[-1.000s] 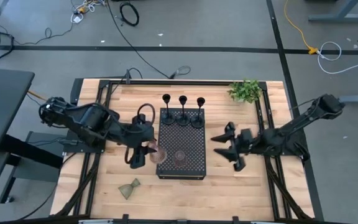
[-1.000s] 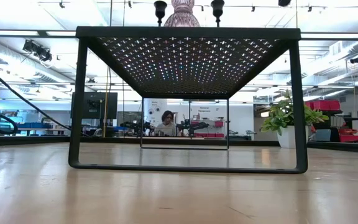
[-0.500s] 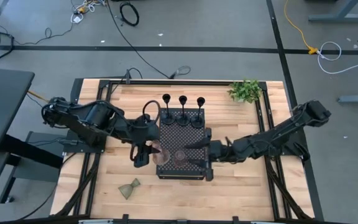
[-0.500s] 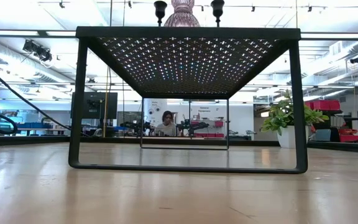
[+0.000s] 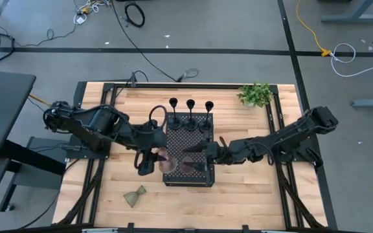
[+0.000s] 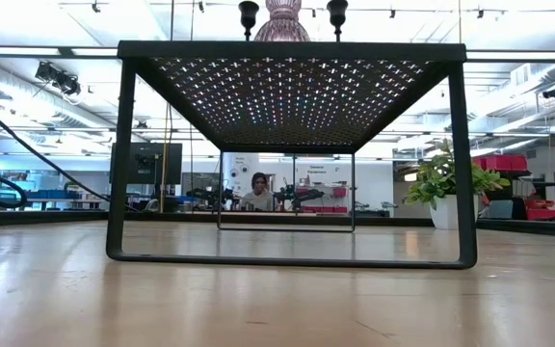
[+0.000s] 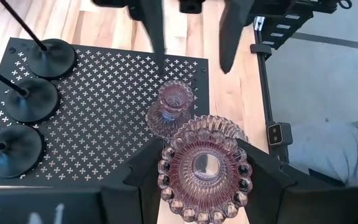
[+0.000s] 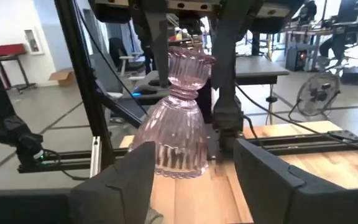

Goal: Pick & Place candle stick holders
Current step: Put the pink candle holder on the shelf aligned with the other pink candle holder

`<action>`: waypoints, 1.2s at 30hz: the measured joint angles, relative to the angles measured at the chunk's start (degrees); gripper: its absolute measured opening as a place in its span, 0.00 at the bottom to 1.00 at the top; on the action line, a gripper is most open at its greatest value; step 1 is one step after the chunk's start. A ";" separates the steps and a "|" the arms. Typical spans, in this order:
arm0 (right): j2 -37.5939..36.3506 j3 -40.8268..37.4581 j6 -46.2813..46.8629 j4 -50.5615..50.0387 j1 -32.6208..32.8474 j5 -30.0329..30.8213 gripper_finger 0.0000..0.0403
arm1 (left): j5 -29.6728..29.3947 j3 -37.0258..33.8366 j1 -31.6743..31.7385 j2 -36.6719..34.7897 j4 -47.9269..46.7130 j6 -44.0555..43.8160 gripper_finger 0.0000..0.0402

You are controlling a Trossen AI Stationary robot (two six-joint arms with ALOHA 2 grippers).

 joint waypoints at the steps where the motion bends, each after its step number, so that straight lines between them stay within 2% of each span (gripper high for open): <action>1: 0.00 0.00 0.32 0.05 -0.06 -0.43 0.56 | -0.02 0.00 -0.02 0.00 0.06 0.32 0.42; 7: 1.53 0.04 0.91 2.14 -0.18 -2.47 0.70 | -0.05 0.00 -0.02 0.00 0.07 0.84 0.42; 12: 4.40 0.04 1.06 6.75 -0.56 -2.83 0.76 | -0.40 0.00 -0.02 -0.01 0.21 1.28 0.42; 24: 7.65 3.44 3.38 9.34 -2.58 -4.82 0.77 | -0.29 0.04 -1.11 1.43 1.60 3.37 0.42; 36: 14.86 11.20 3.77 4.17 -2.65 -7.32 0.77 | -0.65 0.00 -1.08 2.31 2.20 3.83 0.42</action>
